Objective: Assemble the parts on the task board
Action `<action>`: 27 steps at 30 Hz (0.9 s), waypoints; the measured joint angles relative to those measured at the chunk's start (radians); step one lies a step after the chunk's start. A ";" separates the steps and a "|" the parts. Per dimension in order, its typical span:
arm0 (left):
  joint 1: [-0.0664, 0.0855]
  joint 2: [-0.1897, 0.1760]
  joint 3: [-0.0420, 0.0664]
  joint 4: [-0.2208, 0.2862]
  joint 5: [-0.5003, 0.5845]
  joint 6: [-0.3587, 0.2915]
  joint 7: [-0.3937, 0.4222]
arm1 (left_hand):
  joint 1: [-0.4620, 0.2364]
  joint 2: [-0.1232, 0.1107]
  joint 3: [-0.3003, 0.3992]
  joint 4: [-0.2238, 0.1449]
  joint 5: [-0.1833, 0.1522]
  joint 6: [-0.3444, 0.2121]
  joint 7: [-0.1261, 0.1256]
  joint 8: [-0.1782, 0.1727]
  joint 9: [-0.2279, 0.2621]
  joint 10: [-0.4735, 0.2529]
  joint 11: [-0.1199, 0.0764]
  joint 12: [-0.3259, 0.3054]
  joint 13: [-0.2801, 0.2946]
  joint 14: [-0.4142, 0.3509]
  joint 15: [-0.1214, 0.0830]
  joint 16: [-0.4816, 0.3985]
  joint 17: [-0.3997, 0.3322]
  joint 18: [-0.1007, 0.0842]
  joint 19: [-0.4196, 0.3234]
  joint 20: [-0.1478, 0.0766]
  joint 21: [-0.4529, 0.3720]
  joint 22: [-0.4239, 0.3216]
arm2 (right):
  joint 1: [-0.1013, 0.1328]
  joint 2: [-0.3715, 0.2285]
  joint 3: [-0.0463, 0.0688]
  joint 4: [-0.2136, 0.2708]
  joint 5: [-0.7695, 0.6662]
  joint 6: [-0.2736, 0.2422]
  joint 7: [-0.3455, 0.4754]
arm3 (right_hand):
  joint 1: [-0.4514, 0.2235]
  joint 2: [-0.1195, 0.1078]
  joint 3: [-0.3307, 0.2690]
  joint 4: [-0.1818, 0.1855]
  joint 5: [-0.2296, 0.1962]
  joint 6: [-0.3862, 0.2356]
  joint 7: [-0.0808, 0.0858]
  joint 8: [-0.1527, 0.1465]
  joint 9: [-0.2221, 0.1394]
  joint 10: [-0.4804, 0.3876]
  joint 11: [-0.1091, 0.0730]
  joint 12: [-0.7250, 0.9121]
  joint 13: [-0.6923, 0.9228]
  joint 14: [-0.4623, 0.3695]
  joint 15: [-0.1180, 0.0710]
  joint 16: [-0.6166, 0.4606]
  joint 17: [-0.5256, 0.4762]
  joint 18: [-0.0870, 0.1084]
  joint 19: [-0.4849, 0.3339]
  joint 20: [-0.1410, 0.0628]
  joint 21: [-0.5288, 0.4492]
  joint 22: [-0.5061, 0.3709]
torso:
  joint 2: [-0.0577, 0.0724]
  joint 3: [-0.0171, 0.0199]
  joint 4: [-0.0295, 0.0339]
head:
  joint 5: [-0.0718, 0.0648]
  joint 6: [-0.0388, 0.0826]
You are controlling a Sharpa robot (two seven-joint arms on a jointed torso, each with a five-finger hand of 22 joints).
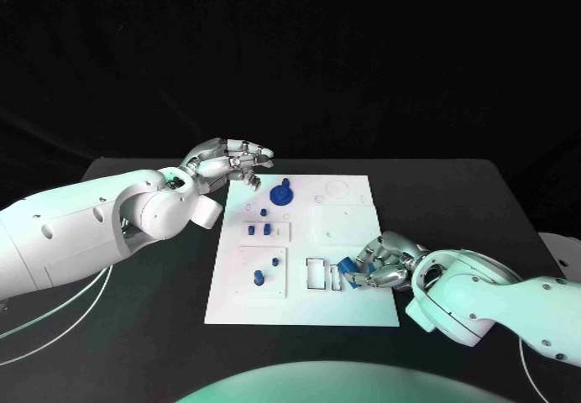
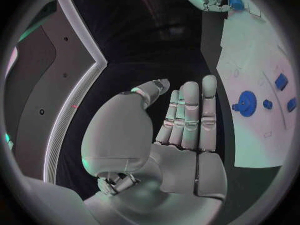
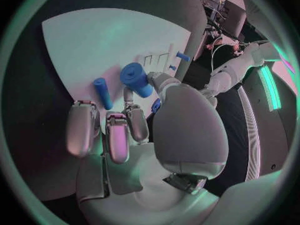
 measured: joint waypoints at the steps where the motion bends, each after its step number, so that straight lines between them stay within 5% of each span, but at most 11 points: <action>1: 0.000 0.001 0.000 0.000 0.000 0.000 0.000 | 0.000 0.000 0.000 0.000 0.000 0.000 0.000 0.000 0.000 0.000 0.000 0.000 0.000 0.000 0.000 0.000 0.000 0.000 0.000 0.000 0.000 0.000 | 0.003 0.000 0.000 0.003 0.005 -0.004 0.001 | -0.001 0.001 0.000 0.000 0.000 0.000 0.000 0.000 0.000 0.000 0.000 0.000 0.000 0.000 0.000 0.000 0.000 0.000 0.000 0.000 0.000 0.000 | 0.000 0.0000 0.0000 | 0.000 0.001; 14: 0.000 0.003 0.000 -0.004 0.000 0.004 -0.002 | 0.000 0.000 0.000 0.000 0.000 0.000 0.000 0.000 0.000 0.000 0.000 0.000 0.000 0.000 0.000 0.000 0.000 0.000 0.000 0.000 0.000 0.000 | 0.035 -0.013 0.005 0.032 0.036 -0.057 0.015 | -0.008 0.008 0.007 -0.001 0.002 0.000 0.000 0.000 0.000 0.003 -0.003 0.005 0.000 0.000 0.000 0.004 0.000 0.000 -0.001 -0.006 0.000 0.000 | 0.000 -0.0007 0.0002 | 0.001 0.004; 27: 0.000 0.007 0.000 -0.004 -0.001 0.007 -0.003 | 0.000 0.000 0.000 0.000 0.000 0.000 0.000 0.000 0.000 0.000 0.000 -0.001 0.000 0.000 0.000 0.000 -0.001 0.000 0.000 0.000 0.000 0.000 | 0.037 0.075 0.003 0.009 0.051 -0.012 0.013 | -0.106 0.025 0.016 -0.003 -0.041 0.006 0.009 0.001 -0.008 0.017 -0.005 0.023 0.000 0.000 0.000 0.008 0.000 0.000 0.000 -0.007 0.010 0.000 | 0.000 -0.0013 0.0001 | 0.003 0.002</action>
